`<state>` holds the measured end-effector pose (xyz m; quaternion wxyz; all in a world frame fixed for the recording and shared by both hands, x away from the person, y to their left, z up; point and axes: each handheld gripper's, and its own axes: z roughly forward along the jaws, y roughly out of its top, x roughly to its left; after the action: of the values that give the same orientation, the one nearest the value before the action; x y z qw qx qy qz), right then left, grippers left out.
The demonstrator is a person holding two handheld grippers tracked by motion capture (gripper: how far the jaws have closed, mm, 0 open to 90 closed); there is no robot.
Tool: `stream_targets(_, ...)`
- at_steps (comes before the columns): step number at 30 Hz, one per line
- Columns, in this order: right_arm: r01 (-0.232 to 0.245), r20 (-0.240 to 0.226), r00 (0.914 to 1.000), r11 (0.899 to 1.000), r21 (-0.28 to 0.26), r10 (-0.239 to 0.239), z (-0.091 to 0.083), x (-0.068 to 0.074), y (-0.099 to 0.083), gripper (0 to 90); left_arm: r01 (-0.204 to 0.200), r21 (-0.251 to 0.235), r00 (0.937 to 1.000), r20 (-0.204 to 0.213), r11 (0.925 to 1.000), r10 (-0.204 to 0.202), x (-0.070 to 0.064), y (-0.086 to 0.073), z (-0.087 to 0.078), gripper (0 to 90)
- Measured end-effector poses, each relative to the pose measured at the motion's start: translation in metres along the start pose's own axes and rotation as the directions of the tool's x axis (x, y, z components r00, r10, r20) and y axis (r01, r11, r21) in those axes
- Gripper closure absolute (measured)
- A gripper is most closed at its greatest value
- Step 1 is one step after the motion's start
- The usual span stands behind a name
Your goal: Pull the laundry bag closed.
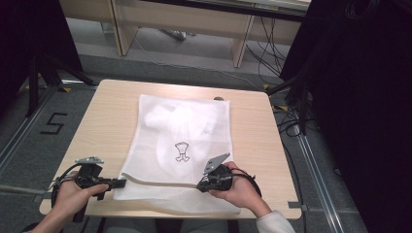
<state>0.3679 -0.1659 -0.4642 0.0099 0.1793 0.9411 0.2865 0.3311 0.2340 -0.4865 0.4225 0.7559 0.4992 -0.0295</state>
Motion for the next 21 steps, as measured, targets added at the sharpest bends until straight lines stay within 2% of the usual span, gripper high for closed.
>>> stream_targets(13, -0.031, -0.001, 0.9995, 0.999, -0.01, 0.031, -0.008, -0.005, -0.012, 82.8, 0.009, 0.003, 1.0, 0.0, 1.0, -0.009, 0.001, 0.0, 0.001, 86.1)
stream_targets(15, -0.025, 0.009, 0.9996, 1.0, -0.001, 0.025, -0.009, -0.006, -0.013, 82.8, 0.01, 0.004, 0.9999, 0.001, 0.9999, -0.01, 0.001, 0.0, 0.001, 86.1)
stream_targets(16, -0.028, -0.004, 0.9996, 1.0, -0.008, 0.028, -0.009, -0.006, -0.013, 82.8, 0.01, 0.003, 0.9999, 0.001, 0.9999, -0.01, 0.001, 0.0, 0.001, 86.1)
stream_targets(21, -0.028, -0.003, 0.9996, 1.0, -0.013, 0.028, -0.01, -0.006, -0.014, 82.8, 0.014, 0.003, 0.9999, 0.001, 0.9999, -0.014, 0.001, 0.0, 0.001, 86.1)
